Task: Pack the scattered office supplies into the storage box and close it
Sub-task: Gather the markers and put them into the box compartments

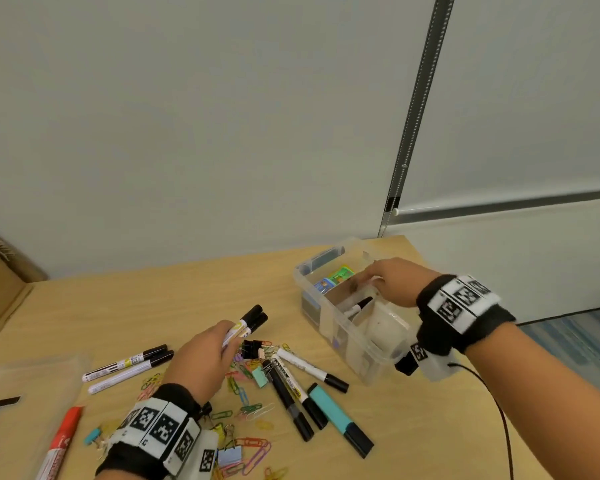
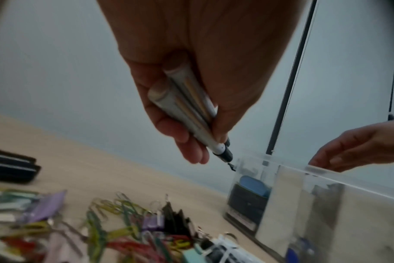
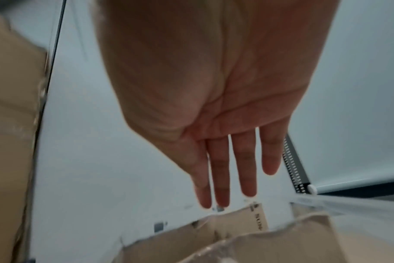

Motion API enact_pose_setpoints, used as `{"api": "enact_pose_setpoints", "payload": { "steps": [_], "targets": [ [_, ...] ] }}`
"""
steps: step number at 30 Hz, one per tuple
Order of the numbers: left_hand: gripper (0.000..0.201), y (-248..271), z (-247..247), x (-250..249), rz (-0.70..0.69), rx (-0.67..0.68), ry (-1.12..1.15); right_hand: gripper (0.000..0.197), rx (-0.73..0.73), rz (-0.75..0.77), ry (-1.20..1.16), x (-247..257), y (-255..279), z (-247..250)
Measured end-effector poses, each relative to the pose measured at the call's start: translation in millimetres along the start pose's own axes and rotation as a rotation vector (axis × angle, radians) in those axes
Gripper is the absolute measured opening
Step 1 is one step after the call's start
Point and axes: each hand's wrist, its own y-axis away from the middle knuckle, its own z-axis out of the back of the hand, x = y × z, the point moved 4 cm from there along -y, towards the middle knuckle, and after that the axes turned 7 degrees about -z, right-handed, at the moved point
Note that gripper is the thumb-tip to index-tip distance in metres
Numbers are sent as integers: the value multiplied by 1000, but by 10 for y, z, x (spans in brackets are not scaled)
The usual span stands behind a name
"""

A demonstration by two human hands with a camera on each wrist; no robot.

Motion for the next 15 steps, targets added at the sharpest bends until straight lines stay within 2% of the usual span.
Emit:
{"api": "enact_pose_setpoints", "payload": {
  "steps": [2, 7, 11, 15],
  "targets": [
    [37, 26, -17, -158, -28, -28, 61, 39, -86, -51, -63, -209, 132, -70],
    [34, -105, 27, -814, -181, -114, 141, 55, -270, -326, -124, -572, 285, -425],
    [38, -406, 8, -1435, -275, -142, 70, 53, -458, -313, -200, -605, 282, -653],
    [37, -794, -167, -1853, -314, -9, -203, 51, -529, -277, -215, -634, 272, -678]
  ]
}}
